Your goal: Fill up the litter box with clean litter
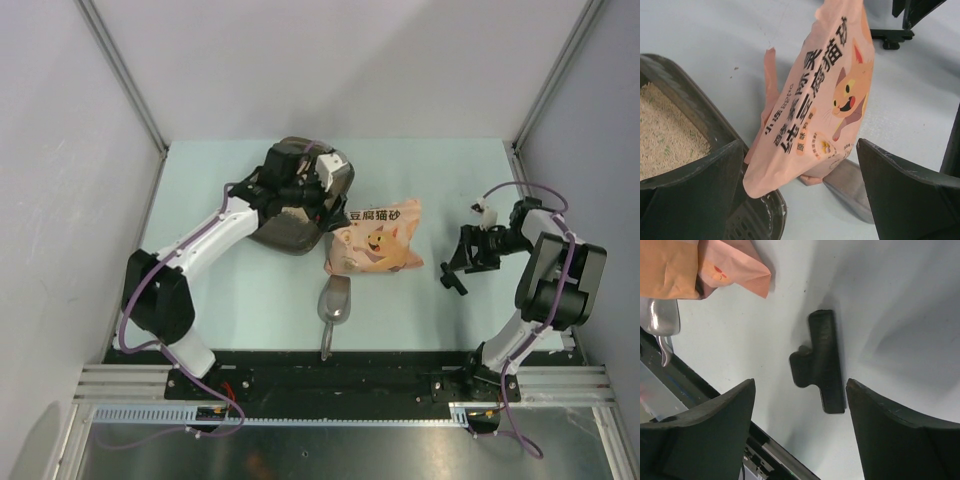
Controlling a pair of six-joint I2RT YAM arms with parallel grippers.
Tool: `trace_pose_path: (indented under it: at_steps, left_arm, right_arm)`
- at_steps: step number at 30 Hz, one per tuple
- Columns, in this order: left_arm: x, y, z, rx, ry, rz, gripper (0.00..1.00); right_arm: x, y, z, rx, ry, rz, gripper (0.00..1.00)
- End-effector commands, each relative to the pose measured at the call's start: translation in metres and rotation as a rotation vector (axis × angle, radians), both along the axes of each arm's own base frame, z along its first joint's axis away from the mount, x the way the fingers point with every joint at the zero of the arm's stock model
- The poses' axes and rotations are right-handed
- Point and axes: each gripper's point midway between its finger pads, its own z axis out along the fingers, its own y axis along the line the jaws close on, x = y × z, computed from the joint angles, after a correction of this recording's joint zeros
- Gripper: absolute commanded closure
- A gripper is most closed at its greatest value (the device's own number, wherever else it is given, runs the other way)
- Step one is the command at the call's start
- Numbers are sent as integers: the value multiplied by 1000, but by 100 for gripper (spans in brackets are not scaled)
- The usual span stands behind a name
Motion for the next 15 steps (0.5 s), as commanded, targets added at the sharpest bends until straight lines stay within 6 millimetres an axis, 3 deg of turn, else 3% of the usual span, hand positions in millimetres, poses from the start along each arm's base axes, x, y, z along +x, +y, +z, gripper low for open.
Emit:
trace_pose_path:
  at_steps: [1, 3, 6, 7, 10, 11, 15]
  left_arm:
    - [8, 17, 8, -36, 40, 86, 0]
    - [17, 26, 9, -52, 74, 139, 0]
    - [32, 39, 8, -108, 183, 232, 0]
    - [33, 41, 7, -148, 262, 271, 0]
    - [37, 50, -2, -194, 380, 304, 0]
    - [39, 53, -7, -199, 404, 312, 1]
    - [37, 54, -23, -226, 529, 348, 0]
  right_arm:
    - [22, -7, 30, -31, -142, 5, 21]
    - [32, 0, 55, -6, -233, 12, 20]
    - [42, 29, 92, 33, -366, 84, 20]
    - [48, 48, 104, 41, -413, 139, 19]
    - [61, 80, 138, 84, -495, 160, 17]
    - [61, 98, 145, 120, -504, 191, 16]
    - [82, 128, 160, 208, -495, 146, 14]
